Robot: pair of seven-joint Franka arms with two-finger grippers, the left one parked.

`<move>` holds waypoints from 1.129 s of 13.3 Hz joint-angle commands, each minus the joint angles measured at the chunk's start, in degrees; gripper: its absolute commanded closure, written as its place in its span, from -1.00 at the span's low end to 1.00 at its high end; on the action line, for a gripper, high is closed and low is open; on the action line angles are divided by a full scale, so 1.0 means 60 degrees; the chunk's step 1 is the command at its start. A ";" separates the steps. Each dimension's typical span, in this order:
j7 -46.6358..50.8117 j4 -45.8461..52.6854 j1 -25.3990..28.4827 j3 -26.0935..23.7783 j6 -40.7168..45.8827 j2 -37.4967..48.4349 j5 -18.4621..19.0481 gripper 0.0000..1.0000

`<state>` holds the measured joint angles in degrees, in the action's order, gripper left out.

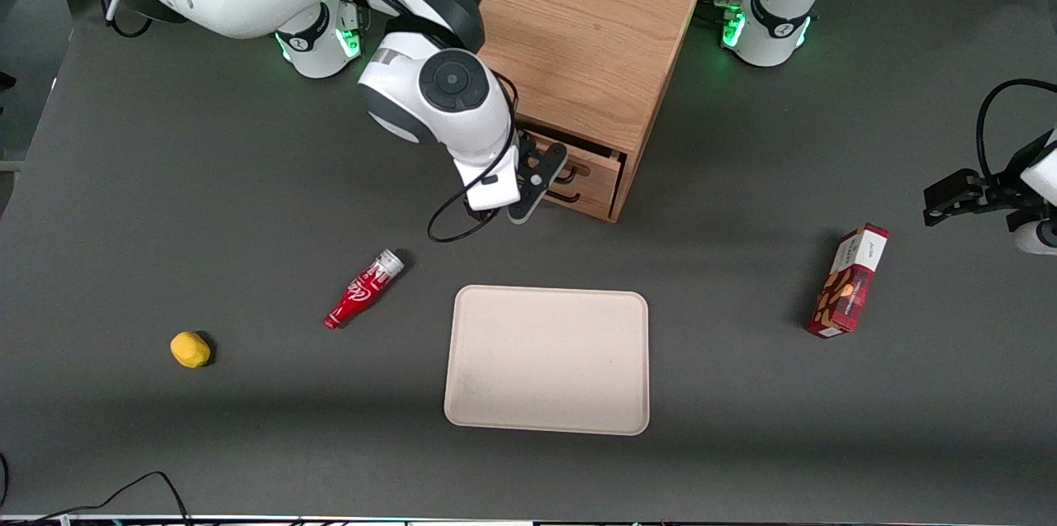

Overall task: Open upper drawer
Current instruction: 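Hook the right gripper onto the upper drawer handle, then pull the upper drawer outward from the cabinet with the right gripper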

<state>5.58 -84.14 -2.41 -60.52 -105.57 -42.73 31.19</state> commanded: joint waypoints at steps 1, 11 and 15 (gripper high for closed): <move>-0.0460 0.0780 0.0124 0.0198 0.0031 -0.0363 0.0281 -1.00; -0.2337 0.2348 0.0373 0.1340 0.0046 -0.0978 0.0266 -1.00; -0.2439 0.2686 0.0373 0.1356 0.0104 -0.1125 0.0208 -1.00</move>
<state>-7.39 -71.61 -1.79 -52.84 -105.65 -47.73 31.33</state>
